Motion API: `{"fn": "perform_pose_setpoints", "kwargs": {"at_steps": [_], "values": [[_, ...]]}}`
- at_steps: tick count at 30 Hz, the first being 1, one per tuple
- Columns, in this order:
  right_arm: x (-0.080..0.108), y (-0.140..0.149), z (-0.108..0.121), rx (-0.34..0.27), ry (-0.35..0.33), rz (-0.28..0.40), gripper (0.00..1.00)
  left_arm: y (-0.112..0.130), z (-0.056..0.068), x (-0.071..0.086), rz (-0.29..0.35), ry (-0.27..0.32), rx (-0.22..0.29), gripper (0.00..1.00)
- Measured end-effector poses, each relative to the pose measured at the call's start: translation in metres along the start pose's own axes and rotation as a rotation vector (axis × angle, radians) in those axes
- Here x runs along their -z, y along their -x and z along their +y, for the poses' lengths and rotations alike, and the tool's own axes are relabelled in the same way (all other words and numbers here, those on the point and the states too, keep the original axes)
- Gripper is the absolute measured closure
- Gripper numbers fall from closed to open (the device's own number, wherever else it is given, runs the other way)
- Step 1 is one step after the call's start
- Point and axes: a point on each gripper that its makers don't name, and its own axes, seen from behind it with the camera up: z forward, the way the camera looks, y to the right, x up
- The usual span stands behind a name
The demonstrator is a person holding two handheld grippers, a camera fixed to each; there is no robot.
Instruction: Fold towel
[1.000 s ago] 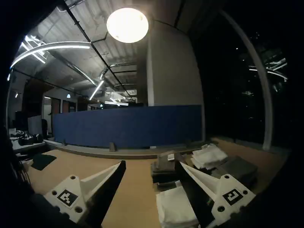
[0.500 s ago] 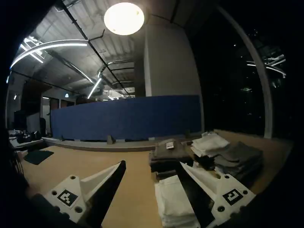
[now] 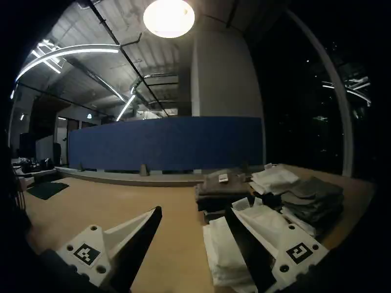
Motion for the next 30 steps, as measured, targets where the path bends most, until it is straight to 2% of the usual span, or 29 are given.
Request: {"fn": "perform_pose_setpoints", "kwargs": {"at_steps": [9, 30], "values": [[-0.0029, 0.0009, -0.0034, 0.031, 0.004, 0.006, 0.0, -0.0003, -0.0001, 0.0, 0.0, 0.0, 0.0, 0.03], [-0.0018, 0.0011, -0.0017, 0.031, 0.016, 0.004, 0.0, 0.0, 0.0002, 0.0, 0.0, 0.0, 0.0, 0.03]]}}
